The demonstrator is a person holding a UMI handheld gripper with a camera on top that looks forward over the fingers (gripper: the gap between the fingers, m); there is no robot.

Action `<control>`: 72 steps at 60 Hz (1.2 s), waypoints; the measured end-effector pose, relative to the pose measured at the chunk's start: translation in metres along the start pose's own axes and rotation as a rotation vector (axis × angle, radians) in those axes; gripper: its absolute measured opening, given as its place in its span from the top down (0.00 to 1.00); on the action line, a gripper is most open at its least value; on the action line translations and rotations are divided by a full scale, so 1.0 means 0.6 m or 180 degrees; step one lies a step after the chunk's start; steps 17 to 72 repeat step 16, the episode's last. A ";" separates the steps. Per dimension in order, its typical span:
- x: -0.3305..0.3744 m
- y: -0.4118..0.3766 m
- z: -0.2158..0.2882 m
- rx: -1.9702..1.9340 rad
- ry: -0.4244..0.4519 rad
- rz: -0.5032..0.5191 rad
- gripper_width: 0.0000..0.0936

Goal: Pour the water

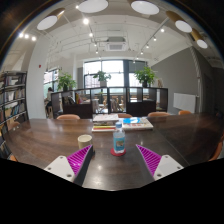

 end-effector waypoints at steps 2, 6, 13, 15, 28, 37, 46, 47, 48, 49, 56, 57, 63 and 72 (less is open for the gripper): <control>0.005 0.001 0.003 0.0004 0.0019 -0.0002 0.08; 0.023 0.003 0.013 0.0008 0.0048 -0.0020 0.09; 0.035 0.009 0.021 0.0000 0.0122 -0.0059 0.08; 0.035 0.009 0.021 -0.0014 0.0120 -0.0054 0.08; 0.043 0.009 0.019 -0.0021 0.0117 -0.0043 0.08; 0.043 0.009 0.019 -0.0021 0.0117 -0.0043 0.08; 0.043 0.009 0.019 -0.0021 0.0117 -0.0043 0.08; 0.043 0.009 0.019 -0.0021 0.0117 -0.0043 0.08; 0.043 0.009 0.019 -0.0021 0.0117 -0.0043 0.08; 0.043 0.009 0.019 -0.0021 0.0117 -0.0043 0.08; 0.043 0.009 0.019 -0.0021 0.0117 -0.0043 0.08; 0.043 0.009 0.019 -0.0021 0.0117 -0.0043 0.08; 0.043 0.009 0.019 -0.0021 0.0117 -0.0043 0.08; 0.043 0.009 0.019 -0.0021 0.0117 -0.0043 0.08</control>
Point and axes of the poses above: the point between the fingertips, and its own axes, seen from behind it with the camera up: y to the right, z up, x backward, against the way the camera looks, the point moved 2 cm from there along x, backward, against the way the camera looks, and after that the axes turned 14 degrees about -x, right-handed, at the moved point
